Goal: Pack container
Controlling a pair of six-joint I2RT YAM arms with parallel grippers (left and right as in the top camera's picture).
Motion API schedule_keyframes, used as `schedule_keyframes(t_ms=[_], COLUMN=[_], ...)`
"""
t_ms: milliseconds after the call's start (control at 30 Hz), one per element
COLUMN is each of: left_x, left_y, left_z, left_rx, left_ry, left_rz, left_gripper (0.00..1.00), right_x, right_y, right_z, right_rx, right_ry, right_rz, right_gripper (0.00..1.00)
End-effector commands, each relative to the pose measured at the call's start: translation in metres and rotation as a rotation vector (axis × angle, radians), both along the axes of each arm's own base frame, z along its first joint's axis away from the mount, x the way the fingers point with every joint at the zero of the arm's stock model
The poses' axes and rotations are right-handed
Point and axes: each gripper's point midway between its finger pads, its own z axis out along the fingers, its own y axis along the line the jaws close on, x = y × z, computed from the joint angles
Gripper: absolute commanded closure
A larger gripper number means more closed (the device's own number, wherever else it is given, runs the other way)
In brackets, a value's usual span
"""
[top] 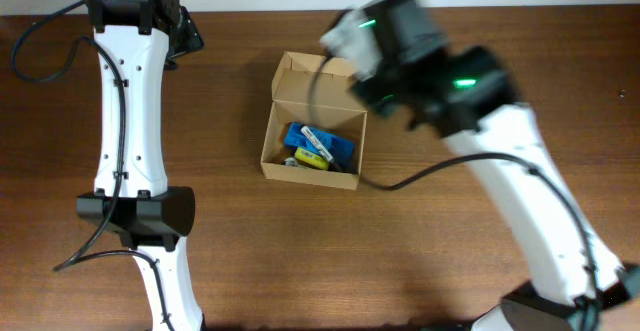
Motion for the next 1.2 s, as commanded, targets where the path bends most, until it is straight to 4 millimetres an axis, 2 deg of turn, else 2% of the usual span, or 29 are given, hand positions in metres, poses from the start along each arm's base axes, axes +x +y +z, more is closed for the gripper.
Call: schedule_keyframes(t_ms=[0, 100, 233, 300, 367, 400, 467, 567, 633, 833, 967, 1067, 1167], left_x=[-0.001, 0.0, 0.0, 0.0, -0.003, -0.006, -0.012, -0.026, -0.043, -0.079, -0.096, -0.102, -0.098], left_y=[0.003, -0.003, -0.028, -0.053, -0.079, -0.09, -0.109, -0.125, -0.134, -0.129, -0.125, -0.117, -0.115], left_z=[0.005, 0.003, -0.008, -0.016, -0.023, -0.027, -0.04, -0.067, -0.096, -0.153, -0.175, -0.182, -0.183], left_rx=[0.016, -0.018, -0.152, -0.227, -0.306, -0.342, -0.388, -0.39, -0.378, -0.298, -0.313, -0.293, -0.295], left_ry=[-0.005, -0.008, 0.022, 0.088, 0.133, 0.15, 0.203, 0.317, 0.446, 0.686, 0.771, 0.81, 0.791], left_rz=[-0.003, -0.016, -0.098, -0.305, -0.489, -0.551, -0.619, -0.669, -0.703, -0.697, -0.678, -0.661, -0.65], left_gripper=[0.0, 0.0, 0.0, 0.4, 0.75, 0.85, 0.97, 0.98, 0.98, 0.98, 0.98, 0.98, 0.98], right_x=[0.005, 0.002, -0.008, -0.015, -0.021, -0.025, -0.032, -0.044, -0.053, -0.072, -0.086, -0.096, -0.105], right_y=[-0.049, -0.08, -0.101, -0.11, -0.114, -0.114, -0.111, -0.101, -0.089, -0.064, -0.056, -0.042, -0.025], right_z=[0.01, -0.003, -0.028, -0.044, -0.057, -0.067, -0.089, -0.126, -0.154, -0.207, -0.224, -0.224, -0.222], right_rx=[0.112, 0.176, 0.223, 0.224, 0.212, 0.207, 0.208, 0.217, 0.261, 0.358, 0.393, 0.42, 0.427], right_ry=[0.003, 0.086, 0.22, 0.276, 0.323, 0.353, 0.424, 0.534, 0.618, 0.755, 0.825, 0.87, 0.9], right_rz=[-0.254, -0.392, -0.504, -0.565, -0.592, -0.61, -0.618, -0.602, -0.575, -0.521, -0.504, -0.419, -0.354], right_gripper=[0.96, 0.96, 0.96, 0.96, 0.96, 0.96, 0.96, 0.96, 0.96, 0.96, 0.96, 0.96, 0.96])
